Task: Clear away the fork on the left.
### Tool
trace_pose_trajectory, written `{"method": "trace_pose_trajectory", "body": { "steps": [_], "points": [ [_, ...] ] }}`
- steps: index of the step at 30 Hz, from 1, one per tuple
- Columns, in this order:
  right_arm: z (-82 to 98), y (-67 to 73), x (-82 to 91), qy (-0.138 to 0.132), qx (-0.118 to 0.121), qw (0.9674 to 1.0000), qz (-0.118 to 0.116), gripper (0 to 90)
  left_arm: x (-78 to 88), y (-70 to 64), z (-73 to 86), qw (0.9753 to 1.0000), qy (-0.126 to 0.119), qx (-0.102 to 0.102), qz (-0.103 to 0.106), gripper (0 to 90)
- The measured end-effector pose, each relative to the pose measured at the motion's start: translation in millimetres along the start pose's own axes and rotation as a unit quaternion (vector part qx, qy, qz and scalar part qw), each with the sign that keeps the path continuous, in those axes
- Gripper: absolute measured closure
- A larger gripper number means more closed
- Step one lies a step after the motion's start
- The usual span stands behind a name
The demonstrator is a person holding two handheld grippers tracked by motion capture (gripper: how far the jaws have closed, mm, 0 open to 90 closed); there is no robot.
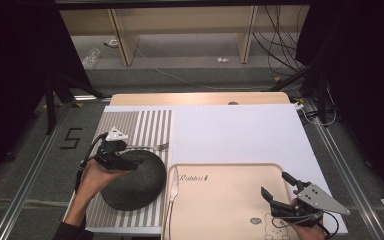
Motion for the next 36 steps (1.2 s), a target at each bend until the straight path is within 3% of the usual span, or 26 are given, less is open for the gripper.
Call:
{"method": "trace_pose_trajectory", "body": {
  "steps": [12, 15, 20, 30, 36],
  "points": [
    [0.3, -1.0, 1.4, 0.0, 0.0, 1.0, 0.003, 18.7, -13.4, 20.8, -12.3, 0.9996, 0.02, -0.019, -0.008, 20.3],
    [0.3, -0.7, 1.3, 0.0, 0.0, 1.0, 0.004, 18.7, -21.0, 28.2, -14.5, 0.9991, 0.037, -0.017, -0.015, 20.7],
    [0.3, -0.7, 0.9, 0.001, 0.0, 1.0, 0.003, 18.7, -33.5, 38.9, -17.9, 0.9972, 0.068, -0.022, -0.022, 20.7],
    [0.7, -0.7, -0.4, 0.002, 0.0, 1.0, 0.001, 18.7, -53.8, 53.9, -17.1, 0.9951, 0.092, -0.024, -0.027, 21.2],
    [0.7, -0.5, -0.8, 0.003, 0.001, 1.0, 0.0, 18.7, -65.7, 61.4, -21.4, 0.9927, 0.109, -0.038, -0.034, 21.6]
  ]
}}
Point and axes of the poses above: each handheld gripper's, and its own axes: x roughly backward along the jaws, z roughly out of its underside, y roughly to its left, the point moved 1 cm from there along -x, roughly forward along the jaws, and after that the axes turned 9 degrees about -x, right-handed, at the moved point
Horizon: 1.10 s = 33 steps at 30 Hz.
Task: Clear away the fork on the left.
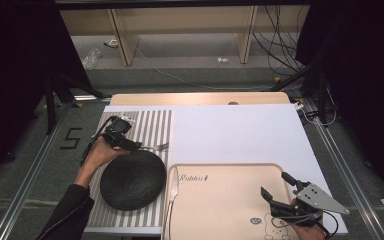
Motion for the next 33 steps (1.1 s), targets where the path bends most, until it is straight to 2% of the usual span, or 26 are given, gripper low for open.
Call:
{"method": "trace_pose_trajectory", "body": {
  "steps": [5, 14, 22, 28, 33],
  "points": [
    [0.0, -0.3, 0.1, 0.0, -0.001, 1.0, -0.001, 18.7, -6.0, 4.5, -5.1, 0.9999, 0.013, -0.009, -0.002, 22.1],
    [-0.1, -0.1, 0.1, 0.0, -0.001, 1.0, -0.001, 18.7, -19.5, 5.5, -10.0, 0.9986, 0.04, -0.034, 0.01, 22.9],
    [0.1, -0.1, 0.0, 0.0, -0.001, 1.0, -0.002, 18.7, -32.3, 8.4, -12.2, 0.9973, 0.062, -0.036, 0.015, 23.6],
    [0.2, -0.2, -0.2, 0.002, 0.0, 1.0, -0.003, 18.7, -39.4, 12.2, -15.8, 0.9948, 0.083, -0.05, 0.029, 24.5],
    [0.3, -0.4, -0.3, 0.001, -0.001, 1.0, -0.003, 18.7, -43.9, 10.3, -20.7, 0.9921, 0.099, -0.072, 0.03, 26.0]
  ]
}}
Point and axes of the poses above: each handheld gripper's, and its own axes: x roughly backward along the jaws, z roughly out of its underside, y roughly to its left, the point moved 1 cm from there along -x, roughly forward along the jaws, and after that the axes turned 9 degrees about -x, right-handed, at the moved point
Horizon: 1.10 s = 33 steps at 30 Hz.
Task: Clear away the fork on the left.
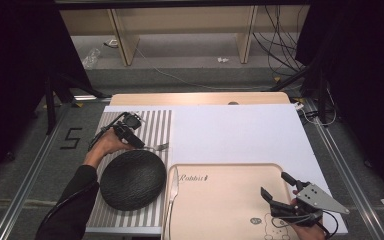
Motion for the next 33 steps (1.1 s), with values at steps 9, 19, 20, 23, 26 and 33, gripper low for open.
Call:
{"method": "trace_pose_trajectory", "body": {
  "steps": [9, 19, 20, 23, 26, 33],
  "points": [
    [0.0, -0.1, -0.1, 0.0, 0.001, 1.0, -0.001, 18.7, -5.3, -3.3, -10.2, 0.9994, 0.013, -0.029, 0.016, 29.7],
    [-0.1, 0.3, -0.2, 0.001, 0.001, 1.0, -0.003, 18.6, -9.2, -3.6, -13.3, 0.998, 0.026, -0.047, 0.034, 35.6],
    [-0.1, 0.2, -0.3, 0.001, 0.001, 1.0, -0.003, 18.6, -9.9, -3.5, -13.5, 0.9979, 0.027, -0.047, 0.035, 35.6],
    [-0.1, 0.1, -0.5, 0.002, 0.001, 1.0, -0.003, 18.6, -13.0, -3.2, -13.6, 0.9976, 0.034, -0.049, 0.036, 36.8],
    [-0.1, 0.2, -0.5, 0.002, 0.001, 1.0, -0.003, 18.6, -13.7, -2.7, -13.3, 0.9974, 0.036, -0.052, 0.035, 37.3],
    [-0.4, 0.2, -0.1, 0.0, 0.002, 1.0, -0.003, 18.7, -13.1, -2.8, -13.4, 0.9967, 0.041, -0.06, 0.034, 39.4]
  ]
}}
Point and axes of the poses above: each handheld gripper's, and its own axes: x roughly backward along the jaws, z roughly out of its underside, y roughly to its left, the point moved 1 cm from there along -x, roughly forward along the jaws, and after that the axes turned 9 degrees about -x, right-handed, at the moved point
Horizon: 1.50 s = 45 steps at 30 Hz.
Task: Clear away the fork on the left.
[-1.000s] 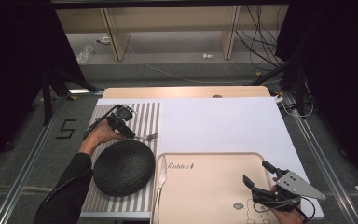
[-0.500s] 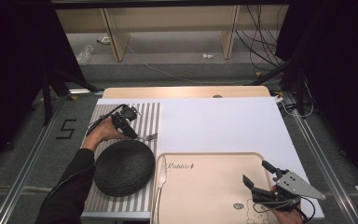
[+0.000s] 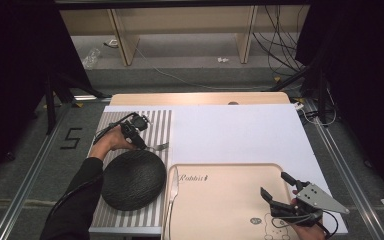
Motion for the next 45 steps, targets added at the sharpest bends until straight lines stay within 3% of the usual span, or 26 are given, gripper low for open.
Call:
{"method": "trace_pose_trajectory", "body": {
  "steps": [8, 11, 15, 35, 45],
  "points": [
    [0.0, 0.3, -1.3, 0.003, -0.002, 1.0, -0.002, 18.7, -2.2, 1.3, -1.0, 0.9998, -0.01, -0.009, 0.017, 40.2],
    [-0.2, 0.1, -1.4, 0.002, -0.002, 1.0, -0.002, 18.7, -5.3, -0.4, -3.5, 0.9997, 0.001, -0.022, 0.011, 42.7],
    [-0.3, -0.1, -0.5, 0.002, -0.001, 1.0, -0.001, 18.7, -5.0, -0.2, -3.6, 0.9996, 0.001, -0.024, 0.017, 44.1],
    [-0.1, 0.0, -0.3, 0.003, 0.0, 1.0, -0.001, 18.7, -3.6, 0.8, -2.1, 0.9985, 0.013, -0.027, 0.046, 63.2],
    [0.1, 0.2, -0.4, 0.002, 0.0, 1.0, -0.001, 18.9, -3.7, 1.0, -2.9, 0.9977, 0.015, -0.016, 0.065, 72.4]
  ]
}}
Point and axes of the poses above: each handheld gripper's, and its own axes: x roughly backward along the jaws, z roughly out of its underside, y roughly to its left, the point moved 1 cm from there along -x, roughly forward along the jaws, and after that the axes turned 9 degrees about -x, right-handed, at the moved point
